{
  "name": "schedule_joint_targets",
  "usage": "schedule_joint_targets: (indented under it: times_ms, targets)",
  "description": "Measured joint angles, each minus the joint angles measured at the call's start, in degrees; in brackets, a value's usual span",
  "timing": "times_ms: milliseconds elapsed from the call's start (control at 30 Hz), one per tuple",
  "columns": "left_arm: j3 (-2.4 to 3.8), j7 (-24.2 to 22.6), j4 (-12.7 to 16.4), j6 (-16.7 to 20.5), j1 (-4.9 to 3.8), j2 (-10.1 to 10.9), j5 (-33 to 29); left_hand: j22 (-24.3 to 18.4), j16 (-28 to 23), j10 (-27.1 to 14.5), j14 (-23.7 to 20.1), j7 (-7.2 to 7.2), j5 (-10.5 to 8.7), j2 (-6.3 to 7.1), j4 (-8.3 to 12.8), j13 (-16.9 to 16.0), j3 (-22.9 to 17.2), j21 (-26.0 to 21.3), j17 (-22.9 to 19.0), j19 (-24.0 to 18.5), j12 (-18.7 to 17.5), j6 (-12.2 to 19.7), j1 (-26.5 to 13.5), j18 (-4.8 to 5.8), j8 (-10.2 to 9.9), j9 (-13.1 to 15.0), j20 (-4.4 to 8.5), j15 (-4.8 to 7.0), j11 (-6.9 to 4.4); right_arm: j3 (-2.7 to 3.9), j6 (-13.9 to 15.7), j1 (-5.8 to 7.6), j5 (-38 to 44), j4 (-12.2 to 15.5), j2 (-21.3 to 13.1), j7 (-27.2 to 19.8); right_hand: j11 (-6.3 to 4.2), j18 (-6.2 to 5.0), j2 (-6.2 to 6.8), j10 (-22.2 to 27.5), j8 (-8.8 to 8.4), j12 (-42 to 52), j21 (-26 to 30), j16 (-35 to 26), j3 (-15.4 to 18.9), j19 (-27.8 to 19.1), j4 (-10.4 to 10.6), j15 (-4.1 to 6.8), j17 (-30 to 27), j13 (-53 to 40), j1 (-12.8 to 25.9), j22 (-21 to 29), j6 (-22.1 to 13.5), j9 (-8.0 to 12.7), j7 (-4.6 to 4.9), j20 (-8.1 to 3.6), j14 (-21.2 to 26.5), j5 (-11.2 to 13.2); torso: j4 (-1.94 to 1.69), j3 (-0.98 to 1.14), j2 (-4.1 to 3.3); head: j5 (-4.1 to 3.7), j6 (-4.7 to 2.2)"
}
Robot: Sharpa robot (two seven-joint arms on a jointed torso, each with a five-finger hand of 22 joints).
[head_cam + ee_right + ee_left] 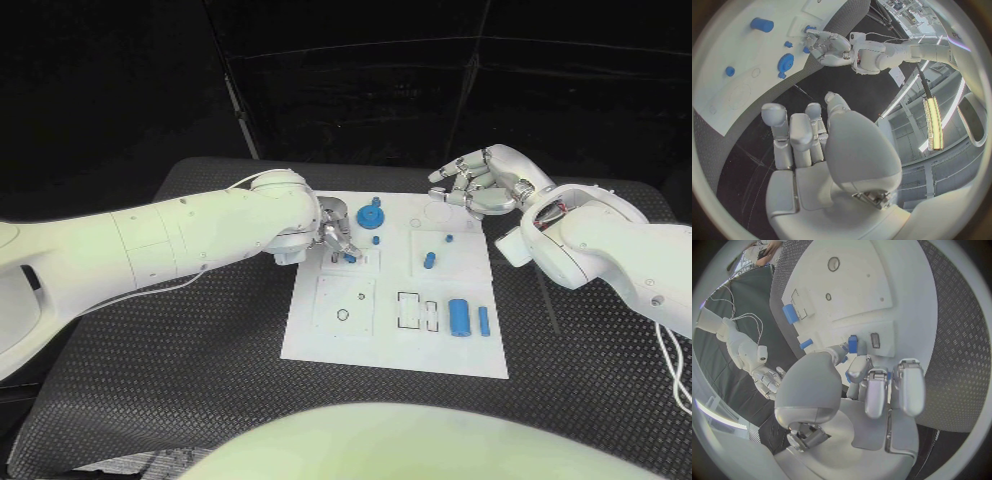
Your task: Assemble the parts on the task board
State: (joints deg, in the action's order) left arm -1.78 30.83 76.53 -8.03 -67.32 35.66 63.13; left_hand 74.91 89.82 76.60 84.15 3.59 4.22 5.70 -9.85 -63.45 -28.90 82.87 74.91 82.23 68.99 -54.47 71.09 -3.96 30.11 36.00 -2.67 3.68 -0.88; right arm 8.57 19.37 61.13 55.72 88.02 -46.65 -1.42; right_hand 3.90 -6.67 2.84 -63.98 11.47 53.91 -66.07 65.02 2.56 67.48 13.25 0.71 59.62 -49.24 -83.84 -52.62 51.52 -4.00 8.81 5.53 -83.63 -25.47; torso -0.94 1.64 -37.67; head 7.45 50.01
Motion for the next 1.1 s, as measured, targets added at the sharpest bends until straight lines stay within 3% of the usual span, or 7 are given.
schedule_joint_targets:
  times_ms: [600, 1100]
  targets:
    - [0.09, 0.03, -0.77, -1.56, -0.16, -0.64, 0.4, 0.0, 0.0, 0.4, -0.22, -0.33, -0.02, 0.37, 0.52, -0.01, -1.32, 0.0, 0.0, 0.0, 0.0, -0.35, -1.28, 0.0, 0.9, 0.76, 0.0, 0.21, -0.25, 0.0, -0.09, -0.01, 0.0, -0.08, 0.07, -0.01, 0.0, 0.0, 0.0, 0.0, 0.0, 0.0, 0.0, 0.0, 0.0, 0.0, 0.0, 0.0, 0.0, -0.01, 0.0, -0.01, 0.0, 0.0, 0.0, 0.0, 0.0, 0.0, 0.0, 0.03, 0.0, 0.04, 0.0]
    - [0.1, 0.32, -2.02, -2.91, -0.32, -1.78, 0.73, 0.0, 0.0, 0.94, -0.2, -0.7, -0.04, 0.32, 3.29, -0.93, -4.09, 0.0, 0.0, 0.43, 0.75, -0.96, -4.67, 0.0, 2.14, 1.71, 0.43, 0.63, -0.56, 0.0, -0.14, -0.01, 0.0, -0.05, -0.06, 0.05, 0.0, 0.0, 0.0, 0.0, 0.0, 0.0, 0.0, 0.01, 0.0, 0.0, 0.0, 0.0, 0.0, -0.01, 0.0, -0.01, 0.0, 0.0, 0.0, 0.0, 0.0, 0.0, 0.04, 0.05, 0.0, -0.07, 0.0]
